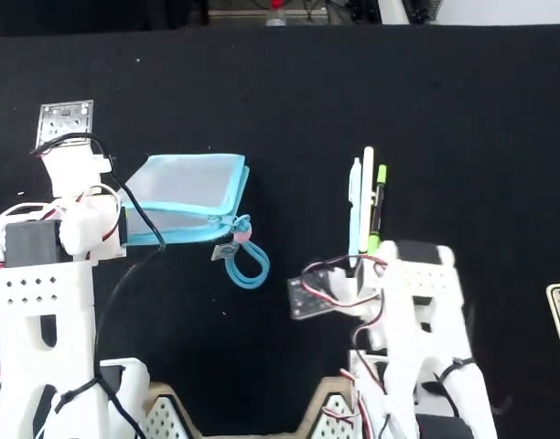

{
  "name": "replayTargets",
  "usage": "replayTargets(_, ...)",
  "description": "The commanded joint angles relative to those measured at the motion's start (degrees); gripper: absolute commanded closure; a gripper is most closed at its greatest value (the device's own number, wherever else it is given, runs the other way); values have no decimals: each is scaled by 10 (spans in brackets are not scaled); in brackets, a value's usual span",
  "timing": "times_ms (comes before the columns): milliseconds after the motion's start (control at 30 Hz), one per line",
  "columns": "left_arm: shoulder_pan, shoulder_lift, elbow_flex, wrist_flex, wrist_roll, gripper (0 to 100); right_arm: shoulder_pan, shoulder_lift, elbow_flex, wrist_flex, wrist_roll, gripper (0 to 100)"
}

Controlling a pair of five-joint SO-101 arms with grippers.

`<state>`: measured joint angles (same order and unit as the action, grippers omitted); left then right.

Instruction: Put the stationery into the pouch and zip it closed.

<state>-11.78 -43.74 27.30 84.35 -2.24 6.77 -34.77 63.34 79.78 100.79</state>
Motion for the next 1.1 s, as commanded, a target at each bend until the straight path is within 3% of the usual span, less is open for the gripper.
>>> replayTargets(0,-12,-5,-22,-4,7,970,24,8,-1,6,93,969)
replayTargets(233,-12,-5,-22,-4,7,970,-17,5,109,-130,113,969)
replayTargets(467,-12,-5,-22,-4,7,970,-84,4,92,-77,108,969)
replayTargets(867,-27,-5,-22,-4,7,970,-326,4,92,-75,-92,969)
replayTargets(1067,-62,-5,-32,-7,6,970,-379,4,78,-71,-178,972)
